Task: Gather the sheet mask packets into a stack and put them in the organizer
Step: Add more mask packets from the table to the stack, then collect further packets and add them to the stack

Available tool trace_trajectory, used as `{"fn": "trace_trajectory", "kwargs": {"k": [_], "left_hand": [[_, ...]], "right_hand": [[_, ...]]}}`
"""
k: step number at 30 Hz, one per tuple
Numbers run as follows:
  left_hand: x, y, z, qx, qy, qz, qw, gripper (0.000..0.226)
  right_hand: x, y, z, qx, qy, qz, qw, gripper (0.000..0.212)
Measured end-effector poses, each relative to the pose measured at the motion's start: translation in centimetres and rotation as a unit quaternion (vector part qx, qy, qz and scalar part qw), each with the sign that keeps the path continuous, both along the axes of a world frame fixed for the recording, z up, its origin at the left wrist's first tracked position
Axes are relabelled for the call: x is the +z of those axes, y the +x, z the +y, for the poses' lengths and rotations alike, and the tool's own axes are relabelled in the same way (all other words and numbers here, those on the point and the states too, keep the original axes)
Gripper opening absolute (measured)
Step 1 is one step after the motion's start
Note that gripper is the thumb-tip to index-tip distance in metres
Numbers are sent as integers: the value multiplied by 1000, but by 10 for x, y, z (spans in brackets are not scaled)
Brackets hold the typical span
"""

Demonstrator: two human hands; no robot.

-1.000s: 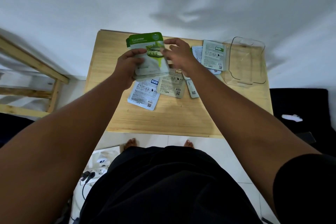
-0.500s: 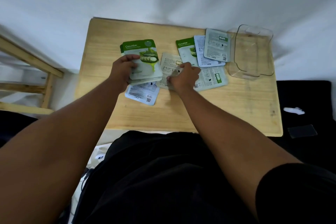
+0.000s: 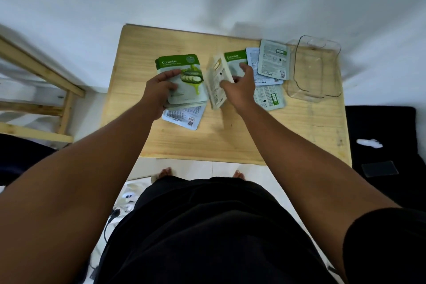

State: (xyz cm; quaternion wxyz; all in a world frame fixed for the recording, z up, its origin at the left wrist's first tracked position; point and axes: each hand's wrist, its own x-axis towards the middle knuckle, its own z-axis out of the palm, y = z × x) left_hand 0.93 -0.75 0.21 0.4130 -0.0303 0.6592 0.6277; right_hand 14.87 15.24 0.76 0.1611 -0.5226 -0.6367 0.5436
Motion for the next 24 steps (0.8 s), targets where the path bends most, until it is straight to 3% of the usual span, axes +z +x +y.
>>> {"fn": "trace_trajectory", "kwargs": {"k": [6, 11, 14, 16, 19, 21, 24], "left_hand": [[15, 6, 12, -29, 32, 2, 999, 54], [16, 9, 19, -51, 75, -13, 996, 58], [19, 12, 18, -55, 86, -9, 995, 50], [22, 12, 17, -45, 89, -11, 995, 49], [22, 8, 14, -37, 96, -23, 994, 52], [23, 5, 12, -40, 95, -34, 994, 53], [24, 6, 13, -58, 87, -39, 994, 54]], "right_hand": [[53, -25, -8, 100, 154, 38, 982, 31], [56, -29, -22, 268, 193, -29, 943, 33], [58, -28, -21, 315, 185, -30, 930, 37], [61, -26, -16, 309, 181, 6, 934, 31], [56, -22, -2, 204, 247, 55, 946, 17], [55, -19, 8, 169, 179, 46, 968, 22], [51, -16, 9, 188, -64, 55, 979, 34]]}}
